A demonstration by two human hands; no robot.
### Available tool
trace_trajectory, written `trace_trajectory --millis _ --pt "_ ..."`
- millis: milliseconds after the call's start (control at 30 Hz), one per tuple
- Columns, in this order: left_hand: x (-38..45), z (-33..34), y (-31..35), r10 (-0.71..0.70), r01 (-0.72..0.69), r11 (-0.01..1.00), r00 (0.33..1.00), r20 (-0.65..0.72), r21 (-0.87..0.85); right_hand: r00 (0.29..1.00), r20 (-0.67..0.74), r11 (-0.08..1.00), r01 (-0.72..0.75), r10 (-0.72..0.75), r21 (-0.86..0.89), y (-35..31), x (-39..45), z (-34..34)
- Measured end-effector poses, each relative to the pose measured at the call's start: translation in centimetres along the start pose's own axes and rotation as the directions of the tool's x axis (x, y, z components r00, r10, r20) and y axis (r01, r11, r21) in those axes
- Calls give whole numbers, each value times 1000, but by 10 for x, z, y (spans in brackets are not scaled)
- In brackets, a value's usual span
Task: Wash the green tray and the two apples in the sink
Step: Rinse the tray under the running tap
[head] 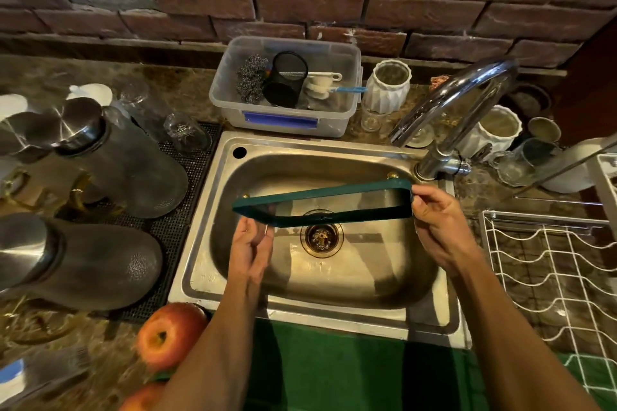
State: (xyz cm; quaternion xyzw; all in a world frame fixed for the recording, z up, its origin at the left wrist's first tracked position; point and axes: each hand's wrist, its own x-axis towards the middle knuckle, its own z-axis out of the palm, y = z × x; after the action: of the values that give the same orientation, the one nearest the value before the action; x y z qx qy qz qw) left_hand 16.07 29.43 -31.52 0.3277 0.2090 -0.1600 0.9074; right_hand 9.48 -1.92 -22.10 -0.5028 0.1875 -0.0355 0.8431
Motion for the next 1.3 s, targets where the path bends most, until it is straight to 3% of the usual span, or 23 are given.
trace_trajectory --millis 267,400,567,767,867,1000,1167,1300 --pt "-13 10 10 13 -12 997 1000 11 -79 1000 12 1000 24 -24 13 -10 -14 4" --pt "-24 16 17 -8 9 999 1000 -26 47 1000 -7 999 25 -26 -22 -14 -27 6" --pt "-42 25 20 -29 92 957 974 -226 275 989 -143 993 18 -34 -113 -10 -41 14" --pt "-79 28 28 -26 152 911 949 -315 384 939 -335 967 -150 75 -204 8 -72 2" --pt "-102 20 33 28 184 827 930 -366 532 907 -413 936 -216 86 -278 27 -100 -8" --pt "-135 0 28 74 217 771 903 -422 599 867 -481 891 -313 127 -330 56 -149 -14" --pt "-174 -30 13 148 239 724 862 -484 647 845 -511 861 -370 155 -350 97 -199 -17" --pt "-191 -51 3 250 266 602 833 -494 753 848 -509 820 -391 145 -418 116 -220 -16"
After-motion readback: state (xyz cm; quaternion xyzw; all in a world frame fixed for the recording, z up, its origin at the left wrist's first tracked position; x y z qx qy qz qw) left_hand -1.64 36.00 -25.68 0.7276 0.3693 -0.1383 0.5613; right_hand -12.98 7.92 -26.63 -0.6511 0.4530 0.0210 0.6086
